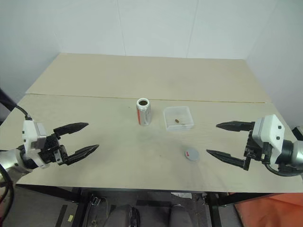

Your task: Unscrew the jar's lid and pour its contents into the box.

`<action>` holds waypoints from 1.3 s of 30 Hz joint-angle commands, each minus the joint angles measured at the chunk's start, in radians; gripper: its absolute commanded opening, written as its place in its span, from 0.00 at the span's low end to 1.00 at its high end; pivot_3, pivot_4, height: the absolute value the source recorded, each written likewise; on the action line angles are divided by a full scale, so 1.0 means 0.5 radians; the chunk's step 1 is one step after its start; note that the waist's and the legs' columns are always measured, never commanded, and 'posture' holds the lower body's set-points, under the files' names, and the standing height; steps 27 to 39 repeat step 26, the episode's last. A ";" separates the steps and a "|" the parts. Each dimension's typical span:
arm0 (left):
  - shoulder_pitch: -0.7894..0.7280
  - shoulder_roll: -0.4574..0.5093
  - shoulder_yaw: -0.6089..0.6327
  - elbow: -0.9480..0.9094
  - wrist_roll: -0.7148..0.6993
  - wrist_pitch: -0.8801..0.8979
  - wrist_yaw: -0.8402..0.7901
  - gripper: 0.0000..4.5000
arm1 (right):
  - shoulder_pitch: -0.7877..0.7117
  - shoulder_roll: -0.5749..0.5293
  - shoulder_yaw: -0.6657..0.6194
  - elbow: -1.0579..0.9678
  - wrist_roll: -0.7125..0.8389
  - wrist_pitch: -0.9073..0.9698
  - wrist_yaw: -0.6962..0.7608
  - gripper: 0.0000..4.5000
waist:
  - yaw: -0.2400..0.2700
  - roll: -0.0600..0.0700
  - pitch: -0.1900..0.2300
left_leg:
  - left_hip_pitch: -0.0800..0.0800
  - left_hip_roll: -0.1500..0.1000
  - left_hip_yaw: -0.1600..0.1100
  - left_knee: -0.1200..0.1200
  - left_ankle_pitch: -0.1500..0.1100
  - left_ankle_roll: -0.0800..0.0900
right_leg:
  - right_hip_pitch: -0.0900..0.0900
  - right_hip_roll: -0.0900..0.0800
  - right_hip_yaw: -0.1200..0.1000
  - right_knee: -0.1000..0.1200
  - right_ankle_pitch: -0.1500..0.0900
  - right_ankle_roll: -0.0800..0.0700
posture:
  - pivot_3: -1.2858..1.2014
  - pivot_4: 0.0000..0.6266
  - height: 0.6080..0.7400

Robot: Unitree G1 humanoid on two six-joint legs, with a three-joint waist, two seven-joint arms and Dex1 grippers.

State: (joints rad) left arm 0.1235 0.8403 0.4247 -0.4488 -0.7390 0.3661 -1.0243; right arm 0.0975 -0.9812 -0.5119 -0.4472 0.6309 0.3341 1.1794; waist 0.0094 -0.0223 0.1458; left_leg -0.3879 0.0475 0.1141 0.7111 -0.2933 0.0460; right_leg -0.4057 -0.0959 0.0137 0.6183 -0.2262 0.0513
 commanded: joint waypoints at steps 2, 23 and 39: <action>0.079 0.093 0.224 -0.105 -0.109 0.101 -0.050 1.00 | 0.031 -0.072 -0.130 -0.143 0.013 0.021 0.015 1.00 | -0.003 0.000 0.000 | 0.001 0.000 0.000 0.000 0.000 -0.001 | 0.000 0.000 0.000 0.000 0.000 -0.001 | 0.52 0.24 1.00; 0.430 0.242 0.656 0.010 -0.159 0.323 -0.428 1.00 | 0.357 -0.231 -0.663 -0.536 0.192 0.452 0.231 1.00 | 0.000 -0.001 0.000 | 0.001 0.005 0.002 -0.003 -0.001 -0.003 | 0.000 0.001 -0.002 -0.006 -0.012 -0.020 | 0.52 0.24 1.00; 0.303 0.219 0.542 -0.031 -0.194 0.379 -0.295 1.00 | 0.310 -0.249 -0.562 -0.505 0.172 0.472 0.144 1.00 | 0.011 -0.001 0.000 | 0.005 0.004 0.001 -0.003 -0.002 -0.003 | -0.001 -0.001 -0.002 -0.008 -0.013 -0.021 | 0.52 0.24 1.00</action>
